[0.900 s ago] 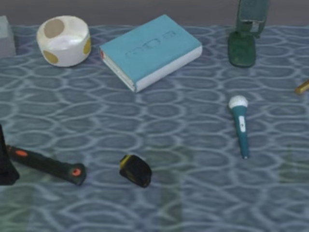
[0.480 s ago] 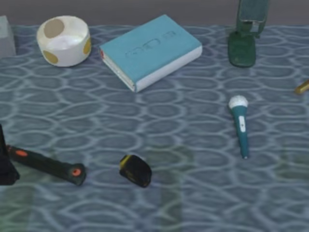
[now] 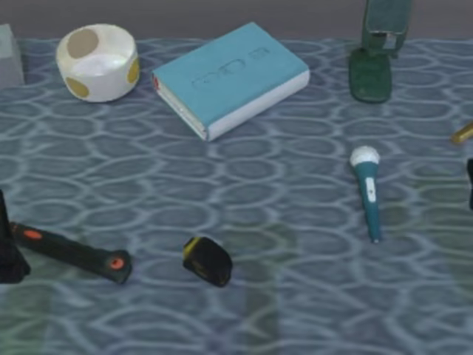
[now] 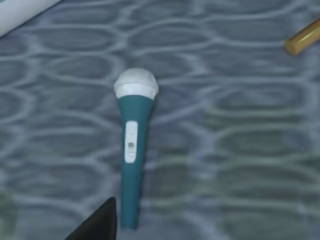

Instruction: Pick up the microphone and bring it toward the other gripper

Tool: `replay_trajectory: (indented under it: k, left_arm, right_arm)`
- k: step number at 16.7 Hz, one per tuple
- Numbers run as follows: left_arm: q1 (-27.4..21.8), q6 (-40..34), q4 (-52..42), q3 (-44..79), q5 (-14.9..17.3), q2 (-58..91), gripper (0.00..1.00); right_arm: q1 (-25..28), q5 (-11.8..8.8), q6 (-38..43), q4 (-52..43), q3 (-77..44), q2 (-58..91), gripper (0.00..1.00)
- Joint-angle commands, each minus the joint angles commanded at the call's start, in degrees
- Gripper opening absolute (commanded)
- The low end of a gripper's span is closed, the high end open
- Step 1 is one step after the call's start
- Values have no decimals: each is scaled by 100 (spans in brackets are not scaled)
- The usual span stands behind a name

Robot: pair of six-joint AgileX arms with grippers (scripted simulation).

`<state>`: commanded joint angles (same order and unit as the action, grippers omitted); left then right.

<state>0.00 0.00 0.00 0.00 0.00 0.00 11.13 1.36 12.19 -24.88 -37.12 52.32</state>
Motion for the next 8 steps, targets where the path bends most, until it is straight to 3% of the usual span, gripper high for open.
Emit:
replay_trajectory:
  k: [8]
  left_arm:
    - [0, 0, 0, 0, 0, 0, 100]
  right_arm:
    - [890, 89, 931, -1986, -2852, 4406, 100]
